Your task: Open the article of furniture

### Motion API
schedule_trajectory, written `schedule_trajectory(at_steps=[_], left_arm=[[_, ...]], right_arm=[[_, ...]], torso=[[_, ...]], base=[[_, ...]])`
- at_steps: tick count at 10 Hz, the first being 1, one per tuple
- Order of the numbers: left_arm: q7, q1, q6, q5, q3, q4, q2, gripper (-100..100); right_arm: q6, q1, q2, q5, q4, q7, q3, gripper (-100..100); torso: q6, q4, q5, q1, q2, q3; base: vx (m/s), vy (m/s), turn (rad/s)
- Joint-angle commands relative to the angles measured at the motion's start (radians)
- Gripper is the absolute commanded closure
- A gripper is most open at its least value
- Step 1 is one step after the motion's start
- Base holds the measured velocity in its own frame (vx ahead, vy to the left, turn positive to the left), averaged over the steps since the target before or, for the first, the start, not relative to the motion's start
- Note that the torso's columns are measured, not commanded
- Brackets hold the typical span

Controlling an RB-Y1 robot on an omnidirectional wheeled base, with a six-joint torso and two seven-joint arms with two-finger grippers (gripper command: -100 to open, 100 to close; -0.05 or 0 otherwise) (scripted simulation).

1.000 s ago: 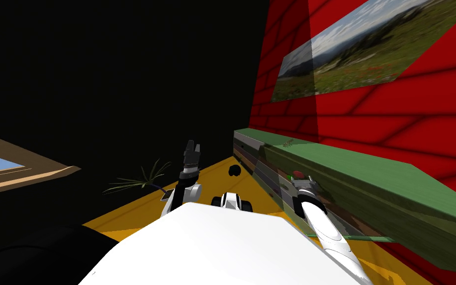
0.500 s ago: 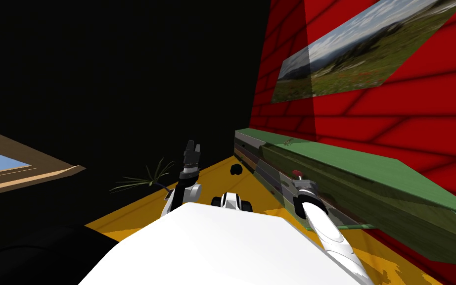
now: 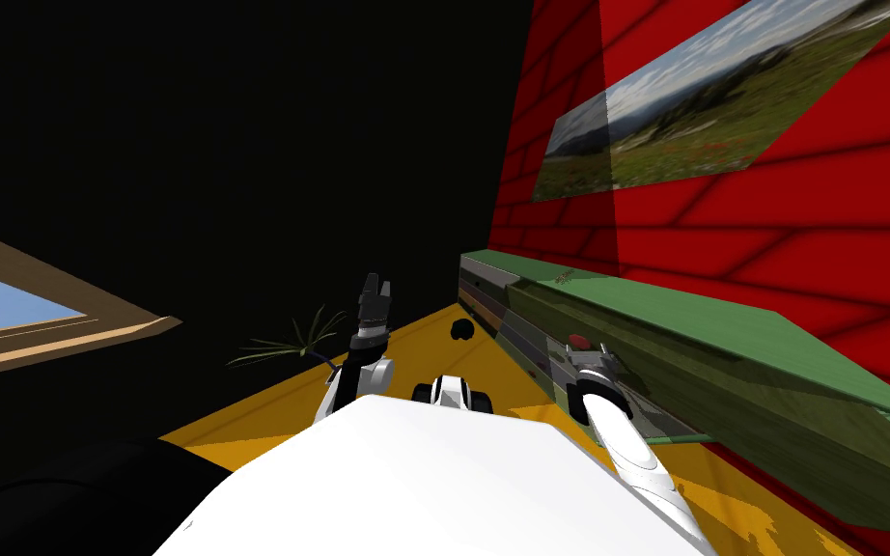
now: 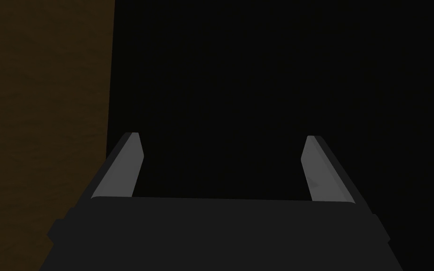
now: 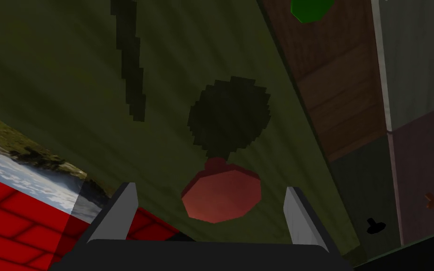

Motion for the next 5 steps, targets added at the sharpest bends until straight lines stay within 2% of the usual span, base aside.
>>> schedule_trajectory(at_steps=[1,5], left_arm=[[0.0,0.0,0.0,0.0,0.0,0.0,0.0,0],[0.0,0.0,0.0,0.0,0.0,0.0,0.0,0]], right_arm=[[0.044,0.0,0.023,0.037,0.0,-0.005,0.017,-100],[0.114,-0.002,0.068,0.098,-0.005,-0.005,0.041,-100]], torso=[[0.0,0.0,0.001,0.004,0.001,0.0],[0.0,0.0,0.001,0.004,0.001,0.001]], base=[[-0.002,-0.063,0.031],[-0.008,-0.064,0.042]])
